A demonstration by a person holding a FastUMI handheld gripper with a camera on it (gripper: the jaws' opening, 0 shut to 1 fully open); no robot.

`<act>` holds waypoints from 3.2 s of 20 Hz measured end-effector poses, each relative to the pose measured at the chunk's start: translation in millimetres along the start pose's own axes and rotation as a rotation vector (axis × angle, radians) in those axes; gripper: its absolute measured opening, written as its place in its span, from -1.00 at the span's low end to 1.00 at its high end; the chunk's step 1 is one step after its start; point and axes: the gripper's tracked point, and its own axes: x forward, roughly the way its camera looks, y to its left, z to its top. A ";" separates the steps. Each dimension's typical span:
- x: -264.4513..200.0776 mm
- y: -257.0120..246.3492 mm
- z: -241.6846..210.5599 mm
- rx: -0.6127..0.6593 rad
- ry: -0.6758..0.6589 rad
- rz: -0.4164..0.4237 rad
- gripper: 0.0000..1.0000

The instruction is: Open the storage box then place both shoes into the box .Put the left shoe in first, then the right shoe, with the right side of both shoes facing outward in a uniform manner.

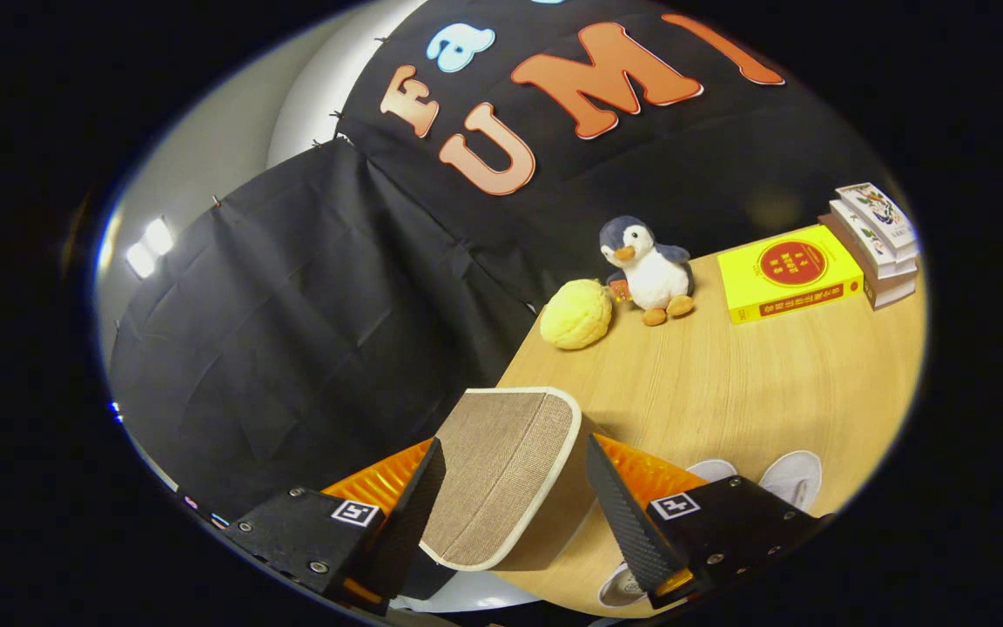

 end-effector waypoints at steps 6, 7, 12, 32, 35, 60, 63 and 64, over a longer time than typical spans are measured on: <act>25.6 4.1 -46.2 0.129 0.149 0.102 0.93; 28.9 5.6 -52.9 0.154 0.171 0.123 0.94; 51.6 -12.8 -68.2 0.258 0.174 0.193 0.93; 62.4 6.7 -81.8 0.451 0.242 0.339 -0.67; 56.2 22.9 -67.2 0.485 0.228 0.377 -0.81; 86.5 174.3 -2.7 0.260 0.272 0.407 -0.84; 104.1 193.0 -1.5 0.237 0.304 0.402 -0.80; 113.8 199.0 -0.8 0.244 0.311 0.401 -0.79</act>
